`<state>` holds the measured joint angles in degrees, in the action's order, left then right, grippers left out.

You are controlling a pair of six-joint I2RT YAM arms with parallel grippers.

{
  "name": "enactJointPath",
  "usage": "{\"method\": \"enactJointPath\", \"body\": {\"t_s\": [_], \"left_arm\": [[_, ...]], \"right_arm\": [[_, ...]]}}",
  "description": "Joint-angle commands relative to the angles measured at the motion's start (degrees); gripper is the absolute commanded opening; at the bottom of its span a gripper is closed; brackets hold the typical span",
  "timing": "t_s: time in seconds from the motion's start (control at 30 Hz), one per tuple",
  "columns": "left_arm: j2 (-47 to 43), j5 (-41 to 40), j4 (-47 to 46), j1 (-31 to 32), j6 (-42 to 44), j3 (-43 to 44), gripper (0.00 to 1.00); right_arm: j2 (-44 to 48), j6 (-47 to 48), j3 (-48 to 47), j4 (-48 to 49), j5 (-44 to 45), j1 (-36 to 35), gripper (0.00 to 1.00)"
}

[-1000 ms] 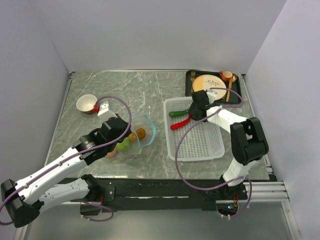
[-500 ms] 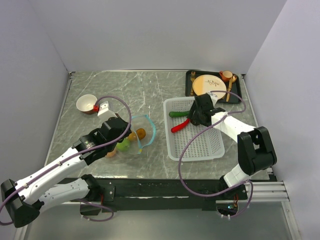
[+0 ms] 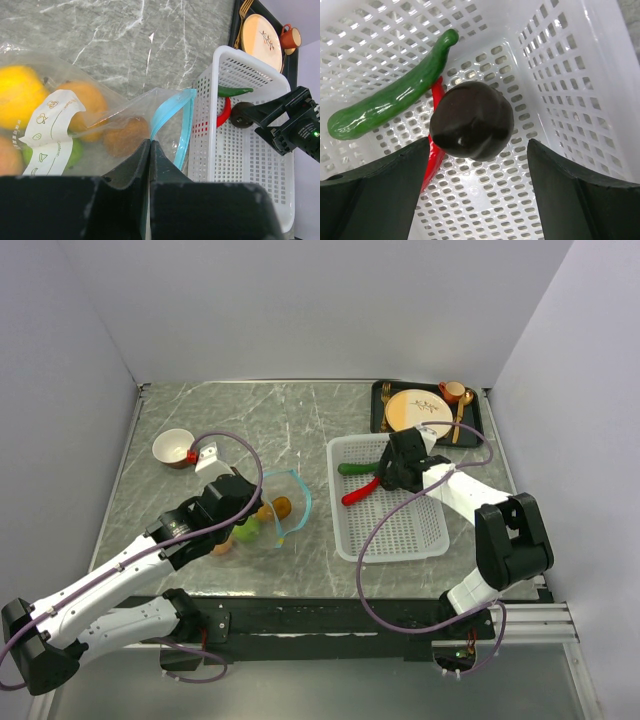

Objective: Place the food in the zip-top bag and seal the zipper
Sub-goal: Pick up the fake fruit from the bin.

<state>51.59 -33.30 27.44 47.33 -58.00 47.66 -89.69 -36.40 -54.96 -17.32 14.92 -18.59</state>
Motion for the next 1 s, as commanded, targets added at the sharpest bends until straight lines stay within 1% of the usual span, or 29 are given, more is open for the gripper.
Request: {"method": "enactJointPath", "body": {"t_s": [0.0, 0.37, 0.47, 0.5, 0.57, 0.6, 0.7, 0.73, 0.8, 0.87, 0.97], "left_arm": [[0.17, -0.19, -0.81, -0.31, 0.08, 0.94, 0.06], [-0.18, -0.8, 0.24, -0.22, 0.25, 1.65, 0.07], [-0.27, -1.07, 0.33, -0.31, 0.34, 1.73, 0.07], [-0.27, -0.98, 0.33, -0.31, 0.34, 1.82, 0.07], [-0.27, -0.89, 0.16, -0.31, 0.34, 1.74, 0.07], [-0.09, -0.8, -0.1, -0.31, 0.43, 1.74, 0.07], [0.35, -0.36, -0.37, -0.4, 0.52, 1.82, 0.07], [0.35, -0.36, -0.28, -0.31, 0.6, 1.91, 0.07], [0.7, -0.19, -0.2, -0.31, 0.6, 2.17, 0.06], [0.7, -0.19, -0.11, -0.31, 0.52, 2.17, 0.06], [0.26, -0.1, -0.55, -0.31, 0.52, 1.65, 0.06]], "right_arm": [[0.31, -1.39, -2.34, 0.09, 2.48, 0.13, 0.86], [-4.61, -3.5, -3.58, 2.55, 0.11, 0.57, 0.86], [-4.88, -3.24, -3.23, 3.0, 0.02, 0.83, 0.82], [-4.71, -3.06, -3.22, 3.26, -0.06, 0.84, 0.77], [-4.09, -2.89, -2.61, 3.52, -0.15, 0.92, 0.72], [-3.83, -2.71, -2.44, 3.96, -0.24, 0.84, 0.67], [-2.34, -2.36, -1.47, 4.49, -0.24, 1.01, 0.62], [-1.72, -2.18, -1.21, 4.66, -0.5, 1.01, 0.58], [-0.93, -1.48, -0.94, 4.75, -1.03, 0.92, 0.56], [-0.14, -0.95, -0.76, 4.4, -2.43, 1.01, 0.51], [3.02, -0.16, 0.37, 3.87, -4.37, 0.92, 0.5]]}}
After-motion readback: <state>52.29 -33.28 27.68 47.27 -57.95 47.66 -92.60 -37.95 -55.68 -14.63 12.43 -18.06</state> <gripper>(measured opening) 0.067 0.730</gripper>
